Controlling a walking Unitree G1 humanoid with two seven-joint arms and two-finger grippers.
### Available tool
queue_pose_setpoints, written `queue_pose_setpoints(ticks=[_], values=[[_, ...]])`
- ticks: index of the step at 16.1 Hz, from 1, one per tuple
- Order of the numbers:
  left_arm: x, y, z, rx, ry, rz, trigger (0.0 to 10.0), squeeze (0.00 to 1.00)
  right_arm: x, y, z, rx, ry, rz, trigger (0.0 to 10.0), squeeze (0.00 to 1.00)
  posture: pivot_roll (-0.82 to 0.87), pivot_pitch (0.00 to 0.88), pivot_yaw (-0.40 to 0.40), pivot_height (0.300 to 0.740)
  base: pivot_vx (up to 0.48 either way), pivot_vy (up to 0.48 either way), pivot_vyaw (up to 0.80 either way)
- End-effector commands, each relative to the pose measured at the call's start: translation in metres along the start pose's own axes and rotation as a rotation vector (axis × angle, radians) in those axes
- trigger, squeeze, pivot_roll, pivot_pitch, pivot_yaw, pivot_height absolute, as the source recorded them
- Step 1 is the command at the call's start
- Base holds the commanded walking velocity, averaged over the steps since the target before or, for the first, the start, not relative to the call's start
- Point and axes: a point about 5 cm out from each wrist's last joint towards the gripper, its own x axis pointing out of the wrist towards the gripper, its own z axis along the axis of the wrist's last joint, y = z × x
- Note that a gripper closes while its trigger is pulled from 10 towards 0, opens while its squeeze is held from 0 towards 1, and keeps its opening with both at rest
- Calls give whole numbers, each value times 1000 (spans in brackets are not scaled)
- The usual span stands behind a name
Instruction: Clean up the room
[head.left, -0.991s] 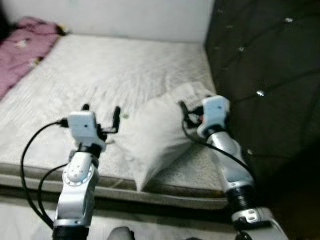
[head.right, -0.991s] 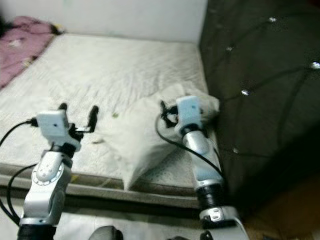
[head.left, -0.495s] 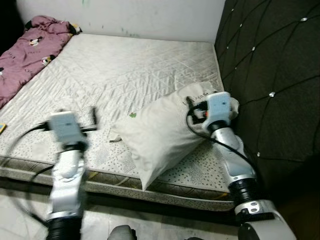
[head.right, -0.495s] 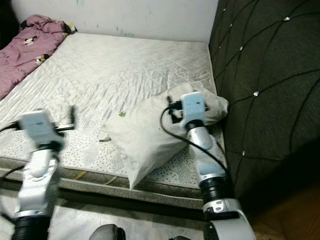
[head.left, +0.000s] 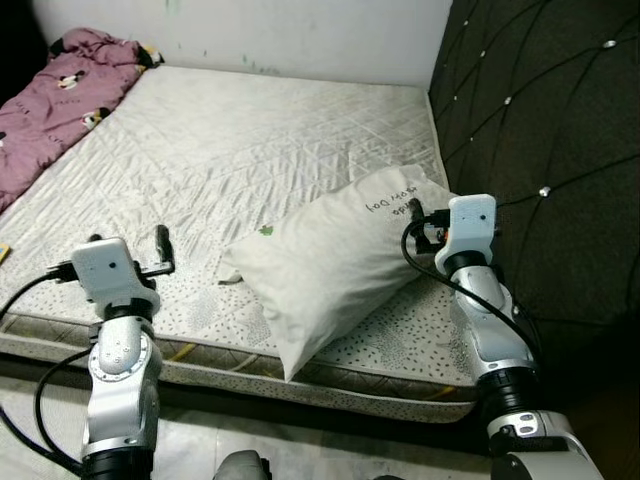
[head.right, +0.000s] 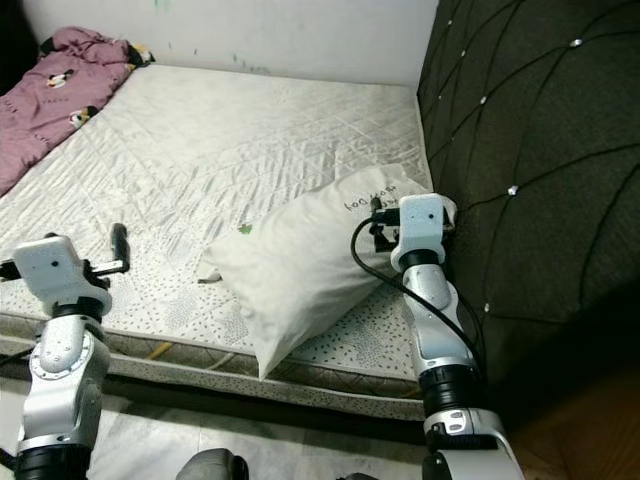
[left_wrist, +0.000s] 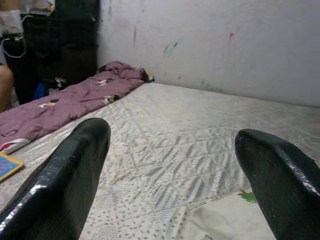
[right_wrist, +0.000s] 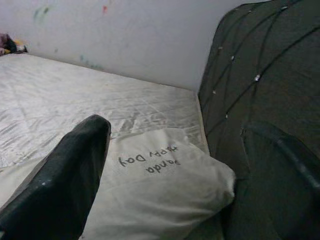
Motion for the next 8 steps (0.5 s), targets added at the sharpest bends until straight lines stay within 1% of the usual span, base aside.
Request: queue_pose_setpoints(ticks=[1,3,6,8], values=[[1,-2,2,-9,-11,-20,10000,0,0,-3,5,20,-15,-18,10000,0,54,0,-12,740,0,0,0],[-1,-3,3,-15,-19,-31,10000,0,-2,0,5,30,-15,-13,10000,0,49,0,-7,740,0,0,0],[-6,-6,1,-9,-12,-31,10000,0,-11,3,5,34,-19,-4,10000,0,40,0,-2,740,0,0,-800],[-9,-8,-1,-54,11,-61,10000,0,-17,-1,-1,50,6,-21,10000,0,33,0,8,740,0,0,-800]])
